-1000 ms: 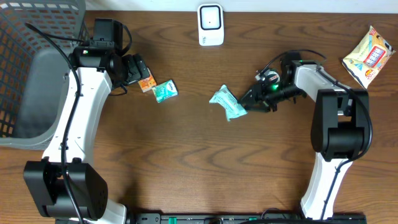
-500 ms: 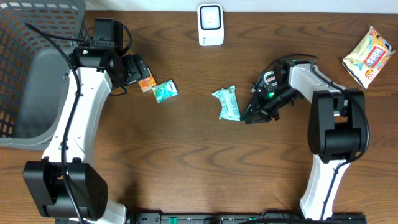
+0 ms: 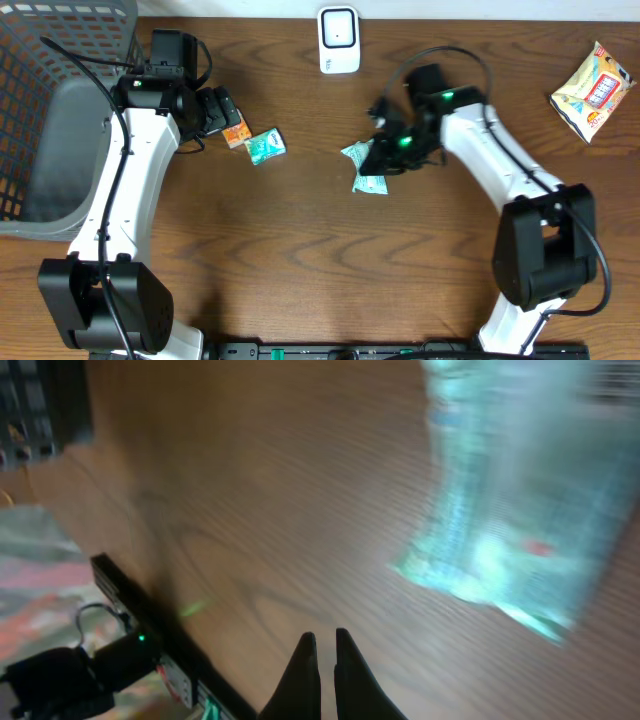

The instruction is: Scan the item barcode

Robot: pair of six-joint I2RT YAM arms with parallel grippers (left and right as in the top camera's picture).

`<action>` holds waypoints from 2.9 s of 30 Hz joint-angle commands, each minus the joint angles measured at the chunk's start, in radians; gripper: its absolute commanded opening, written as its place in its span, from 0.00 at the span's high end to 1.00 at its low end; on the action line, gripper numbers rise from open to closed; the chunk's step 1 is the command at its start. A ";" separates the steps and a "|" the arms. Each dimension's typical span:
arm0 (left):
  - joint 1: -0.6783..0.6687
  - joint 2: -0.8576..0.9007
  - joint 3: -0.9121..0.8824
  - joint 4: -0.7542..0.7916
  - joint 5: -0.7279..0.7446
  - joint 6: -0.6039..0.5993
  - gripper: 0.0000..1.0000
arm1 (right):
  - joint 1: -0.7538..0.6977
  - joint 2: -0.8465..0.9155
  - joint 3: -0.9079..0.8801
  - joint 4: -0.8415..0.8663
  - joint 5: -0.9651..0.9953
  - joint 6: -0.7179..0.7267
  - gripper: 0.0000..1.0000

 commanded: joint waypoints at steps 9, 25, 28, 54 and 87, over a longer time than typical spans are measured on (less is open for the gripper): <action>0.003 0.005 0.005 -0.003 -0.013 0.006 0.00 | 0.245 0.002 0.007 0.179 0.296 0.192 0.89; 0.003 0.005 0.005 -0.003 -0.013 0.006 0.00 | 0.324 0.002 0.007 0.207 0.477 0.192 0.99; 0.003 0.004 0.005 -0.003 -0.013 0.006 0.00 | 0.322 0.002 0.006 0.213 0.477 0.192 0.99; 0.003 0.004 0.005 -0.003 -0.013 0.006 0.00 | 0.244 0.095 0.005 -0.007 0.899 0.319 0.99; 0.003 0.005 0.005 -0.003 -0.013 0.006 0.00 | 0.123 0.014 -0.003 -0.054 0.684 0.245 0.98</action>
